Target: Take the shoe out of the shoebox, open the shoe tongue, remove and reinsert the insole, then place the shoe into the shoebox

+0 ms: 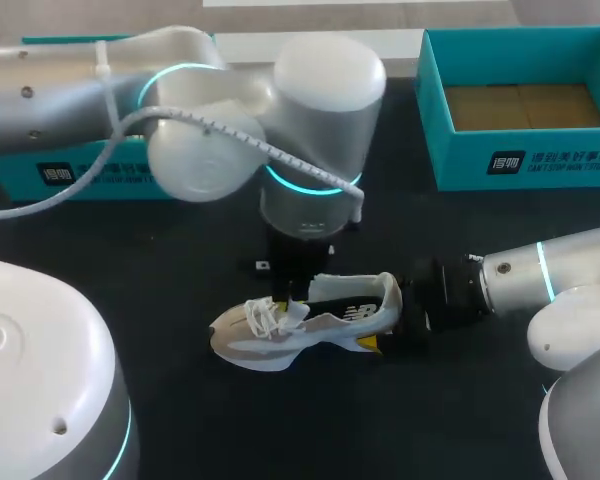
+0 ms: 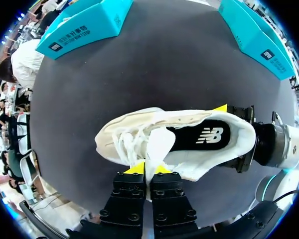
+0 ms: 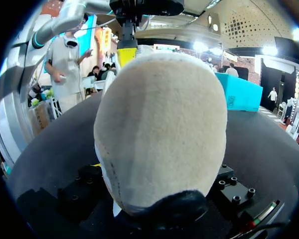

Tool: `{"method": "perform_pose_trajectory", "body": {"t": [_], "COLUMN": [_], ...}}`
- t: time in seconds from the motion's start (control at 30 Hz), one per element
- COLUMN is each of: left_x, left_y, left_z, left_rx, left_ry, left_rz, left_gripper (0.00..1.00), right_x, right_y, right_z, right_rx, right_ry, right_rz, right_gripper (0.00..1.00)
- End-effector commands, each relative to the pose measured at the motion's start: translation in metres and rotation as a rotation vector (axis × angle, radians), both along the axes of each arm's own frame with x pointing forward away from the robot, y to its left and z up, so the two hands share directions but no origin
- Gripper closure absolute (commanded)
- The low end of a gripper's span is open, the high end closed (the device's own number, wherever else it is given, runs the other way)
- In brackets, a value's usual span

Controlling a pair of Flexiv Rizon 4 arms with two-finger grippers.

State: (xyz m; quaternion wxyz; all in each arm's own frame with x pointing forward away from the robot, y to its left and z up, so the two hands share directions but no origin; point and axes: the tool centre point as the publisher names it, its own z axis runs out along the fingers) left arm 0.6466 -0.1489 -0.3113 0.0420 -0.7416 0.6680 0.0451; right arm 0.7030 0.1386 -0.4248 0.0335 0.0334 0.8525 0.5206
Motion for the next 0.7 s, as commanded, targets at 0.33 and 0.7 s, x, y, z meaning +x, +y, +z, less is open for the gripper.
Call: {"method": "perform_pose_trajectory", "body": {"t": [0.33,0.7], "left_x": [-0.007,0.0], "left_y": [0.047,0.064], "left_z": [-0.006,-0.053], "left_rx": [-0.006,0.033], "left_ry": [-0.033,-0.002], "left_rz": [0.111,0.122], "left_gripper": [1.0,1.0], "right_x": [0.002,0.002], "right_y": [0.003,0.003], "right_z": [-0.004,-0.004], "right_rx": [-0.003,-0.003], "right_ry": [-0.001,-0.001], "right_rz": [-0.003,-0.003], "right_gripper": [1.0,1.0]}}
